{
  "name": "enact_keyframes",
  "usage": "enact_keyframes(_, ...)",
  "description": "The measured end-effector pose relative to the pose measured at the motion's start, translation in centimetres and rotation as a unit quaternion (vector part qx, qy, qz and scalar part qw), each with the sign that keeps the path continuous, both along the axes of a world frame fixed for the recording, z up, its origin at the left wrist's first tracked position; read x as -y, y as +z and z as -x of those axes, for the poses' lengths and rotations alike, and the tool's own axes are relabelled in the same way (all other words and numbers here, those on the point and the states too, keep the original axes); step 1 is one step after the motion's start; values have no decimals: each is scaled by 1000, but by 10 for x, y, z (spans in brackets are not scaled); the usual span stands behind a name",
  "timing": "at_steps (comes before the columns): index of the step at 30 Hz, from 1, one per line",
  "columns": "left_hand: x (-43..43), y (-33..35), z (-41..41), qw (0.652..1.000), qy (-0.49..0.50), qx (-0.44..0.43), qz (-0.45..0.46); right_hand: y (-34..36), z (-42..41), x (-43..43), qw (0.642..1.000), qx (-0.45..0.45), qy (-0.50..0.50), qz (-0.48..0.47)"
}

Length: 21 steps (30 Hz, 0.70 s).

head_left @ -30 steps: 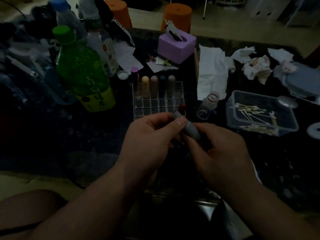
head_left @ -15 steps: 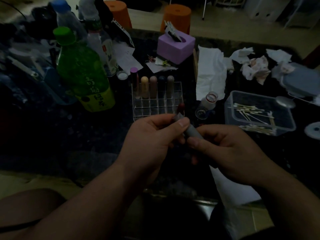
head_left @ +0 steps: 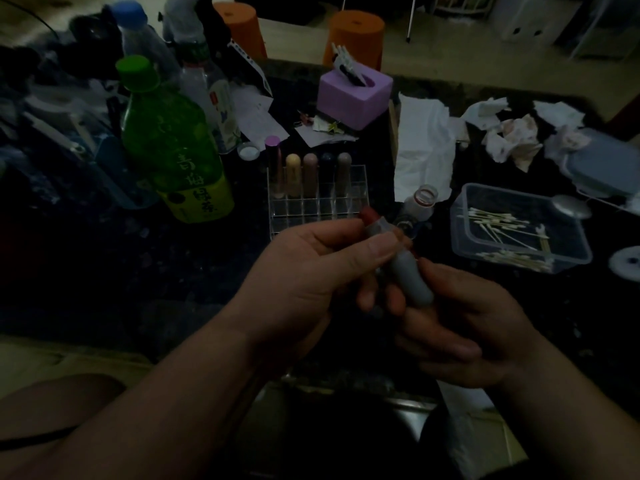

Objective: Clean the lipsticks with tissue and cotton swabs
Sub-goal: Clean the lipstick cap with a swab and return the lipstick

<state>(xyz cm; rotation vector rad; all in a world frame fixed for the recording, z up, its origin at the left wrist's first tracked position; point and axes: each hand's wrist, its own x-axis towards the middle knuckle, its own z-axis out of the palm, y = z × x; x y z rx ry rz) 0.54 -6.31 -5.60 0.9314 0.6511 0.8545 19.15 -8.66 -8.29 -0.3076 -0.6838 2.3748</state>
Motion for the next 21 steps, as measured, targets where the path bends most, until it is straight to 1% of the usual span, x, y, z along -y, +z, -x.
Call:
enact_keyframes(1, 0, 0, 0, 1000, 15, -4, 5, -1, 1, -1, 1000, 5, -8, 4)
enact_keyframes(3, -2, -3, 0, 998, 57, -31, 6, -2, 3, -1, 996, 69, -53, -3)
enact_keyframes(5, -3, -5, 1, 995, 83, -62, 6, -2, 6, 0, 980, 156, -120, -31)
enact_keyframes(7, -5, -6, 3, 994, 88, -70, 11, -3, 10, 1, 958, 212, -183, -56)
enact_keyframes(8, -4, -7, 3, 994, 81, -79, 3, -3, 13, 2, 952, 221, -203, -54)
enact_keyframes(10, -2, -9, 2, 994, 51, -94, -14, -1, 19, 5, 953, 213, -213, -40)
enact_keyframes(13, 2, -11, -2, 996, 29, -82, 18, 1, 27, 12, 958, 197, -206, -19)
enact_keyframes(15, 3, -16, -2, 991, 30, -131, 2, 0, 30, 18, 957, 208, -203, -1)
enact_keyframes(17, 3, -17, 0, 986, 18, -165, -7, 4, 26, 24, 947, 258, -194, -6)
enact_keyframes(18, 4, -16, -1, 984, 18, -176, -6, 7, 20, 26, 928, 316, -195, -29)
enact_keyframes(19, 4, -15, -1, 979, 24, -200, -14, 11, 12, 28, 891, 397, -207, -68)
enact_keyframes(20, 5, -14, 0, 972, 31, -229, -29, 13, 1, 30, 830, 494, -231, -117)
enact_keyframes(21, 6, -14, 0, 965, 36, -256, -47, 14, -13, 31, 748, 590, -260, -161)
